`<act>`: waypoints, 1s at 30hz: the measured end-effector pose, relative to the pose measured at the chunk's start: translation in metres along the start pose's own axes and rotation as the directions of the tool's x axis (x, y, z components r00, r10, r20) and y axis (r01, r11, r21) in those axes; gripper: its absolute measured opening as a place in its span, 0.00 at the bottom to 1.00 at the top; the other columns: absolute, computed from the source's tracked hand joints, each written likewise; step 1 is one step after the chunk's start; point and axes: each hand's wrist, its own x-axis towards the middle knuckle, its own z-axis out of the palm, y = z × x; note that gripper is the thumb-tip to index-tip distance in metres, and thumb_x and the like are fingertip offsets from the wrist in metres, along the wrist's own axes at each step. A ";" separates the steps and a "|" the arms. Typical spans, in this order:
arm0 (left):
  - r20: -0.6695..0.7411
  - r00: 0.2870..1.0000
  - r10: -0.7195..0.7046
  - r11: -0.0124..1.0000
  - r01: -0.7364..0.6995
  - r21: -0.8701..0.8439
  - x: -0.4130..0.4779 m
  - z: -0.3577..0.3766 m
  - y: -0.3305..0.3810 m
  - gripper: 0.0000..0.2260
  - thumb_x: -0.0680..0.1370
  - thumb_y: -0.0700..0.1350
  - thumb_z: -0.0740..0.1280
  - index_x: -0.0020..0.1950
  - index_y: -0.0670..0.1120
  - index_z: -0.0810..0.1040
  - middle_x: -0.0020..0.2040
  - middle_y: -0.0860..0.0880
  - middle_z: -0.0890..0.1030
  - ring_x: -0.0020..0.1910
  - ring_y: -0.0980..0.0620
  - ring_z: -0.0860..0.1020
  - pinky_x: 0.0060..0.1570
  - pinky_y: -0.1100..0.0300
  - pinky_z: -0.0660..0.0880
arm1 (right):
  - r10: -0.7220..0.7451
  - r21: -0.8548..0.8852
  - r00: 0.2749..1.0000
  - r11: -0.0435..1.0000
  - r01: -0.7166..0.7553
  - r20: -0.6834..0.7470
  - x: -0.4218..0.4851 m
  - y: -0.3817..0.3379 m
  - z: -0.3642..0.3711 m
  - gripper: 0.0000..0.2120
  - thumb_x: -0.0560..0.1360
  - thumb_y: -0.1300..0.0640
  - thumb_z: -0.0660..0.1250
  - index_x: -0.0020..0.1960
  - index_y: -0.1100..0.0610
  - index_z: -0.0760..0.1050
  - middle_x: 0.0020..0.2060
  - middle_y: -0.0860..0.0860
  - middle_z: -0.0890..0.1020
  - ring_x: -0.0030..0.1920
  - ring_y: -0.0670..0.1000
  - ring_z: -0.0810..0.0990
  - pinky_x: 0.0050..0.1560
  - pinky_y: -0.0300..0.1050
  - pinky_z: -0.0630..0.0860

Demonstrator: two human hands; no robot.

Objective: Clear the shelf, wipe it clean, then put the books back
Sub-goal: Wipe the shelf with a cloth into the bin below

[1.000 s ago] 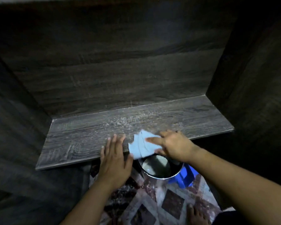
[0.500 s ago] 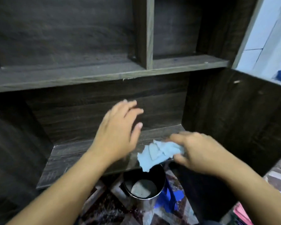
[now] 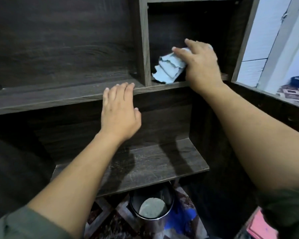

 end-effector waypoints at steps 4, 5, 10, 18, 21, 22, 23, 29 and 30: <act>0.018 1.000 0.017 1.000 -0.018 0.024 0.000 -0.001 -0.003 0.32 0.75 0.47 0.65 0.77 0.43 0.59 0.75 0.43 0.64 0.74 0.44 0.59 0.76 0.46 0.48 | 0.173 0.034 0.857 0.976 -0.216 0.485 0.008 0.006 0.010 0.24 0.81 0.49 0.49 0.77 0.42 0.56 0.78 0.53 0.57 0.77 0.57 0.54 0.74 0.61 0.51; 0.021 1.000 0.020 0.999 -0.021 0.027 0.001 -0.002 -0.003 0.32 0.75 0.47 0.65 0.77 0.43 0.58 0.75 0.43 0.63 0.75 0.44 0.59 0.76 0.46 0.47 | 0.179 0.064 0.866 0.970 -0.235 0.466 0.004 0.005 0.009 0.24 0.82 0.47 0.49 0.77 0.42 0.56 0.78 0.52 0.56 0.77 0.56 0.52 0.75 0.61 0.49; 0.002 0.999 -0.034 0.999 0.034 -0.022 -0.010 0.000 0.008 0.34 0.76 0.47 0.65 0.78 0.43 0.54 0.78 0.42 0.56 0.77 0.42 0.51 0.76 0.45 0.46 | 0.135 0.152 0.980 0.976 -0.157 0.146 -0.072 0.002 -0.007 0.23 0.79 0.47 0.58 0.73 0.51 0.67 0.72 0.57 0.67 0.74 0.60 0.60 0.73 0.55 0.55; 0.247 0.948 0.202 0.935 -0.112 -0.337 -0.138 0.061 0.111 0.25 0.72 0.51 0.62 0.68 0.45 0.72 0.64 0.45 0.73 0.64 0.42 0.72 0.64 0.40 0.68 | 0.282 0.106 0.797 0.913 -0.395 0.534 -0.313 0.020 -0.051 0.15 0.75 0.51 0.64 0.61 0.50 0.77 0.54 0.53 0.80 0.55 0.58 0.79 0.55 0.53 0.76; 0.346 0.865 0.363 0.879 -0.194 -0.436 -0.180 0.082 0.160 0.21 0.71 0.51 0.63 0.63 0.47 0.77 0.57 0.48 0.77 0.55 0.45 0.77 0.57 0.47 0.74 | 0.439 -0.083 0.623 0.854 -0.514 0.647 -0.393 0.035 -0.071 0.14 0.76 0.51 0.65 0.61 0.48 0.77 0.54 0.51 0.80 0.55 0.56 0.79 0.51 0.49 0.76; 0.379 0.830 0.410 0.859 -0.212 -0.466 -0.191 0.090 0.175 0.20 0.71 0.51 0.63 0.61 0.47 0.78 0.56 0.49 0.78 0.53 0.45 0.77 0.54 0.48 0.76 | 0.483 -0.146 0.560 0.829 -0.540 0.673 -0.417 0.041 -0.075 0.14 0.76 0.50 0.64 0.61 0.48 0.77 0.55 0.51 0.80 0.56 0.56 0.79 0.51 0.49 0.76; 0.418 0.787 0.453 0.843 -0.225 -0.489 -0.200 0.097 0.191 0.20 0.71 0.52 0.62 0.61 0.48 0.78 0.55 0.49 0.78 0.53 0.45 0.77 0.53 0.49 0.76 | 0.522 -0.195 0.499 0.800 -0.567 0.691 -0.439 0.045 -0.079 0.14 0.76 0.50 0.64 0.61 0.48 0.77 0.56 0.51 0.80 0.56 0.57 0.78 0.51 0.49 0.75; 0.533 0.487 0.692 0.719 -0.402 -0.567 -0.239 0.138 0.273 0.18 0.75 0.50 0.63 0.64 0.48 0.75 0.58 0.48 0.75 0.57 0.45 0.74 0.56 0.50 0.73 | 0.645 -0.323 0.336 0.684 -0.654 0.686 -0.525 0.076 -0.082 0.15 0.75 0.52 0.65 0.62 0.49 0.77 0.56 0.51 0.80 0.57 0.56 0.77 0.52 0.48 0.74; 0.537 0.449 0.714 0.700 -0.437 -0.565 -0.242 0.146 0.285 0.18 0.76 0.49 0.63 0.64 0.47 0.74 0.59 0.48 0.75 0.58 0.45 0.73 0.56 0.51 0.73 | 0.653 -0.331 0.334 0.679 -0.655 0.680 -0.534 0.082 -0.079 0.16 0.75 0.53 0.65 0.62 0.50 0.77 0.56 0.51 0.80 0.58 0.56 0.76 0.52 0.48 0.74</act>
